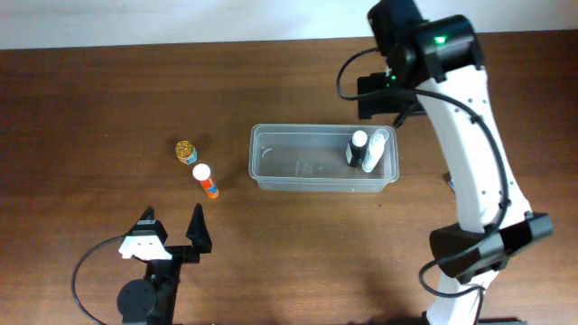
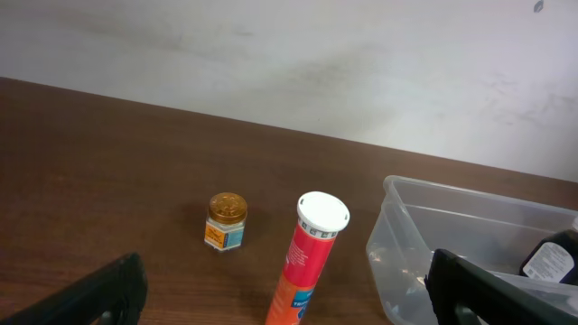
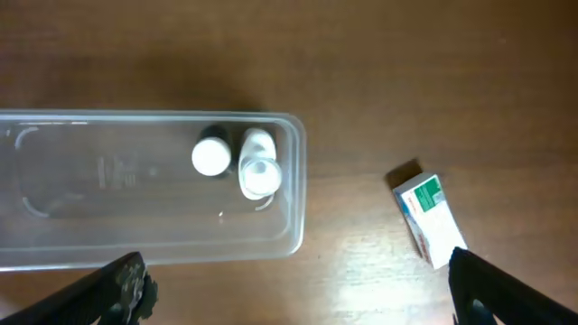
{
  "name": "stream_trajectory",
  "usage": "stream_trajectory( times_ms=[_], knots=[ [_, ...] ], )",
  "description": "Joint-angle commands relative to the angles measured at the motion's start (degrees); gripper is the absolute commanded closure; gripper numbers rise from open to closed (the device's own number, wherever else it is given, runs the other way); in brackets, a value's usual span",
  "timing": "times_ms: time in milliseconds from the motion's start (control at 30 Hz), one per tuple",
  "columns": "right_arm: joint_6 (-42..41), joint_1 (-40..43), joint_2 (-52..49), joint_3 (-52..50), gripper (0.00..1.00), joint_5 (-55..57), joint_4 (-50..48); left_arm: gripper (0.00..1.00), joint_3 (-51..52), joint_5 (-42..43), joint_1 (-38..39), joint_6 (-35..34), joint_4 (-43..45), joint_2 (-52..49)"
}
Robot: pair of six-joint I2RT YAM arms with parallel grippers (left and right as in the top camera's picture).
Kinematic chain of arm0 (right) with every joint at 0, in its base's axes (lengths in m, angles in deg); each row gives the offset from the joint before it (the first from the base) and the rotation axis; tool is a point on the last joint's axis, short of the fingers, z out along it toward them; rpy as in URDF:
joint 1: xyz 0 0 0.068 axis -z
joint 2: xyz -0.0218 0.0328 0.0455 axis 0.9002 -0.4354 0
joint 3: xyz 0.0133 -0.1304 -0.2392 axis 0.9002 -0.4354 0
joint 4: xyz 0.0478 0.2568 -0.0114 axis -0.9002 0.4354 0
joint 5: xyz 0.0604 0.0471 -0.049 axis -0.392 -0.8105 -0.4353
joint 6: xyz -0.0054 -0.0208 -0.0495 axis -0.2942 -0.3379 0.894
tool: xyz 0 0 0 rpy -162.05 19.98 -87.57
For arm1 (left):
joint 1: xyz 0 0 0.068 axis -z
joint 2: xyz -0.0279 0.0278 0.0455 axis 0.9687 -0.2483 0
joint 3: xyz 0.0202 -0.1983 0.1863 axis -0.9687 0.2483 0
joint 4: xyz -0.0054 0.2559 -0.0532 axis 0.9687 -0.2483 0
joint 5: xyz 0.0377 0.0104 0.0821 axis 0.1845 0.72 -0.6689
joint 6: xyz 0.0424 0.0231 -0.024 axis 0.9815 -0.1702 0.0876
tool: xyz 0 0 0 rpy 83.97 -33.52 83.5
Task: Pack container
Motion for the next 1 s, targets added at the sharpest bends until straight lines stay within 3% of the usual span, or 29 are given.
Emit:
stream_trajectory(
  times_ms=[0, 133, 467, 833, 967],
  knots=[
    [2.6, 2.38, 2.16, 0.5, 0.02, -1.62, 0.37, 0.0, 0.22, 0.63, -0.26, 0.9, -0.15, 0.48],
    [3.98, 4.83, 5.6, -4.44, 0.02, -3.89, 0.37, 0.01, 0.22, 0.63, -0.26, 0.9, -0.15, 0.48],
    [9.22, 15.19, 16.37, -29.53, 0.01, -3.87, 0.11, 0.01, 0.22, 0.63, -0.26, 0.9, -0.15, 0.48],
    [12.13, 30.4, 15.17, -34.29, 0.02, -4.92, -7.13, 0.0, 0.22, 0.61, -0.26, 0.9, -0.15, 0.48],
    [7.85, 33.51, 15.1, -35.23, 0.02, -8.31, -12.02, 0.0, 0.22, 0.61, -0.26, 0.9, -0.15, 0.48]
  ],
)
